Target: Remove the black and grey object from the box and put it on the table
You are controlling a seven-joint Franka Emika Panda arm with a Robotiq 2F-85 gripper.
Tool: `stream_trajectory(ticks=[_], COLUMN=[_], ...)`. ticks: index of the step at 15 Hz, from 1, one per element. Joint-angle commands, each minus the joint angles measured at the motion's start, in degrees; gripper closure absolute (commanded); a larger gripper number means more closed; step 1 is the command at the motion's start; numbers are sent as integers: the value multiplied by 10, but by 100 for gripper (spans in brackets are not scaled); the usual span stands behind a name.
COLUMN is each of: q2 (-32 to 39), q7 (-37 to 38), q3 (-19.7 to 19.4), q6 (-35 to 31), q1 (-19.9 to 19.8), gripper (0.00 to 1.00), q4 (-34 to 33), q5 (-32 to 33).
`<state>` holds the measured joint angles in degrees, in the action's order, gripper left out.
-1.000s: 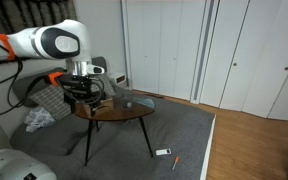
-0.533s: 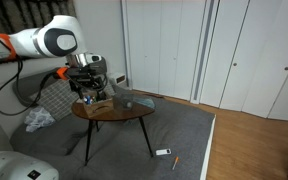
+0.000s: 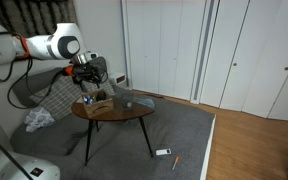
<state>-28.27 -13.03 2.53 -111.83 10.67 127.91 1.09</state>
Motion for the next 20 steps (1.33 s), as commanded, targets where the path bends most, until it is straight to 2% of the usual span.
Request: stream_trajectory(ticks=[1, 9, 11, 12, 15, 20], q2=[83, 256, 292, 250, 289, 292], q7=[-2, -1, -1, 0, 1, 0], q3=[18, 42, 50, 48, 56, 56], q6=[-51, -121, -126, -122, -124, -125], q1=[4, 0, 2, -5, -5, -5], gripper=[0, 0, 0, 0, 0, 0], q4=[-56, -175, -199, -160, -187, -194], q5=[-11, -15, -32, -13, -18, -19])
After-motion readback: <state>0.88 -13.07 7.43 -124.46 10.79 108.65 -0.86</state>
